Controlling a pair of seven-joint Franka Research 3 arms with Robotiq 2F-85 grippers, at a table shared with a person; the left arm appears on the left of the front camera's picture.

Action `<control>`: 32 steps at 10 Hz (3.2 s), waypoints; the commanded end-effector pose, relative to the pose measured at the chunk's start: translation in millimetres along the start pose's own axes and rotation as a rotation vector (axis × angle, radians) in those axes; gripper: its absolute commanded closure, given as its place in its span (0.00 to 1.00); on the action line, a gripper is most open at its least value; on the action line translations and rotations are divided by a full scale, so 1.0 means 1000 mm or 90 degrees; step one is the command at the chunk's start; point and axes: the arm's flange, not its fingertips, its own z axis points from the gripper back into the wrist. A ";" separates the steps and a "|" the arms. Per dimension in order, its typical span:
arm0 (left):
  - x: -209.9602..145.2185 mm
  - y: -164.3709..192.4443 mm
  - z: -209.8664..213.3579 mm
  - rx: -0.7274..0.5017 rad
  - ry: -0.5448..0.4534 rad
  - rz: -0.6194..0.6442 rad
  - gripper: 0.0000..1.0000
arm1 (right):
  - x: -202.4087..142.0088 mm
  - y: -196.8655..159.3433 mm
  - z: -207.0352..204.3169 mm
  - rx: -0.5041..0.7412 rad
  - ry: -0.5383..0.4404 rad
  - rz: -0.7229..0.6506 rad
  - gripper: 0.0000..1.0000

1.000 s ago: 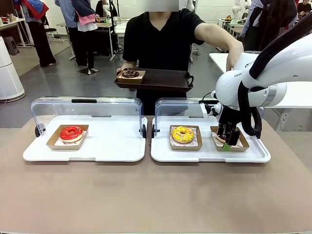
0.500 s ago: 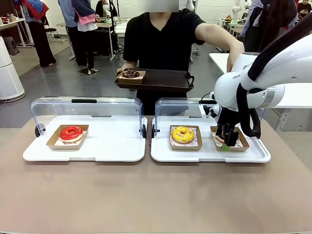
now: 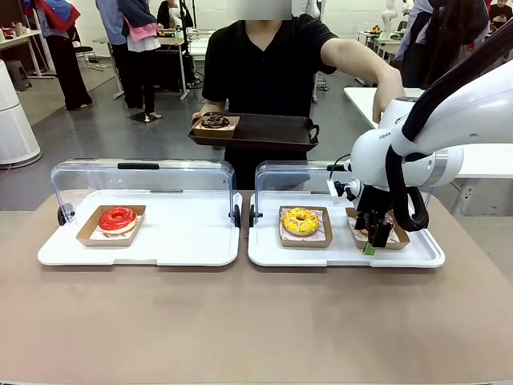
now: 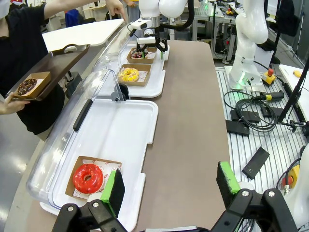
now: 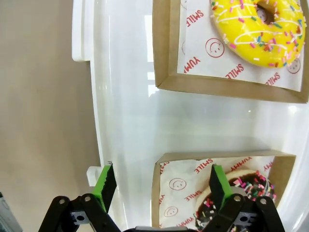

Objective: Provide the desired donut to the person.
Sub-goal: Pick up and lift the Paper togo box containing the Donut pointed at by the person.

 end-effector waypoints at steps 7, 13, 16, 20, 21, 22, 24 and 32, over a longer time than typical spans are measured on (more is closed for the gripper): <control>0.002 0.000 0.001 0.000 -0.003 0.005 0.00 | -0.006 -0.008 -0.012 -0.016 -0.023 0.034 0.91; 0.002 0.000 0.001 0.000 -0.003 0.005 0.00 | -0.004 -0.007 -0.011 -0.020 -0.029 0.040 1.00; 0.002 0.000 0.001 0.000 -0.003 0.005 0.00 | 0.002 0.008 0.007 -0.031 -0.005 0.024 1.00; 0.002 0.000 0.001 0.000 -0.003 0.005 0.00 | 0.013 0.054 0.059 -0.052 0.005 -0.014 1.00; 0.002 0.000 0.001 0.000 -0.003 0.005 0.00 | 0.018 0.066 0.070 -0.046 0.008 -0.021 1.00; 0.002 0.000 0.001 0.000 -0.003 0.005 0.00 | 0.022 0.076 0.084 -0.039 0.018 -0.016 1.00; 0.002 0.000 0.001 0.000 -0.003 0.005 0.00 | 0.033 0.086 0.119 -0.035 0.038 -0.024 1.00; 0.002 0.000 0.001 0.000 -0.003 0.005 0.00 | 0.075 0.086 0.272 -0.035 0.067 -0.044 1.00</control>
